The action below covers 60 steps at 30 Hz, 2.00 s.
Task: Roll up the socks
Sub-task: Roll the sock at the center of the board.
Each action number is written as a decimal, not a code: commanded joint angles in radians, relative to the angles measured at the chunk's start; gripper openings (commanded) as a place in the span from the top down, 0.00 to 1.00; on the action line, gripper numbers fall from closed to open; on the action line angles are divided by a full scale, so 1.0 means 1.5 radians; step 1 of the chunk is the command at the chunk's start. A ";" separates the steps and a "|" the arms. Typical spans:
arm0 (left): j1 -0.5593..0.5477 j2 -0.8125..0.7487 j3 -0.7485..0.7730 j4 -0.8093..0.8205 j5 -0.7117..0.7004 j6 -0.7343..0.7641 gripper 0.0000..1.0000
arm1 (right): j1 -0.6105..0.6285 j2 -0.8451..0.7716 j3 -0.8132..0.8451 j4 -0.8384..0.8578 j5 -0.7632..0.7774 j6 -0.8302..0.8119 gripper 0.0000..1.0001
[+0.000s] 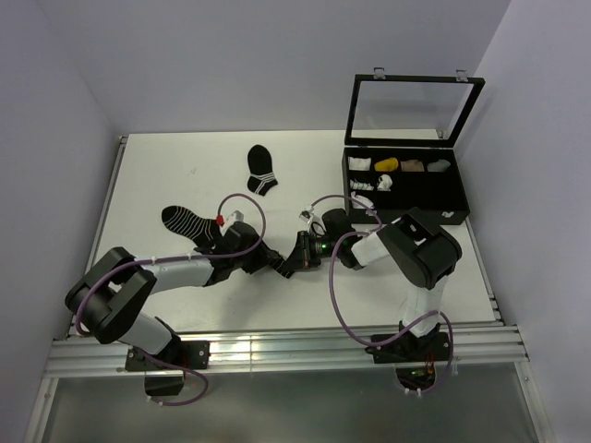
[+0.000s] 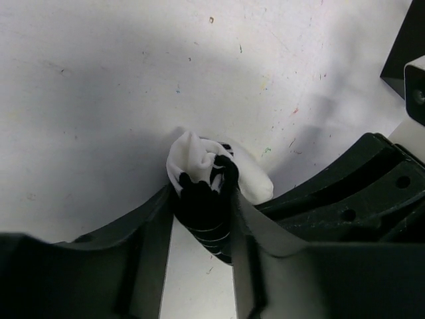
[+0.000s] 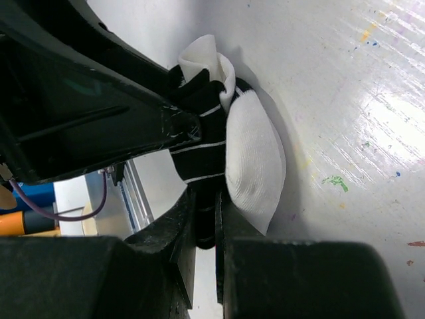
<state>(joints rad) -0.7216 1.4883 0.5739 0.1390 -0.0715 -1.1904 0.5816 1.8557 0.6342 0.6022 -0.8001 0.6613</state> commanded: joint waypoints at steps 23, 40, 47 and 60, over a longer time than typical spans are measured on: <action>-0.007 0.035 0.124 -0.215 -0.004 0.064 0.89 | 0.265 -0.283 0.022 -0.277 0.608 -0.288 0.51; -0.007 0.026 0.125 -0.214 0.007 0.057 0.84 | 0.319 -0.163 0.073 -0.309 0.685 -0.297 1.00; -0.006 -0.016 0.090 -0.198 -0.004 0.041 0.64 | 0.272 -0.180 0.055 -0.298 0.550 -0.257 1.00; -0.006 -0.093 0.012 -0.116 -0.022 0.013 0.34 | 0.066 -0.088 0.027 -0.176 0.124 -0.123 1.00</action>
<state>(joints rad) -0.7250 1.3853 0.6117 -0.0906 -0.0986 -1.1568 0.7288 1.6573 0.6987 0.2806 -0.4351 0.4068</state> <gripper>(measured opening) 0.657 0.022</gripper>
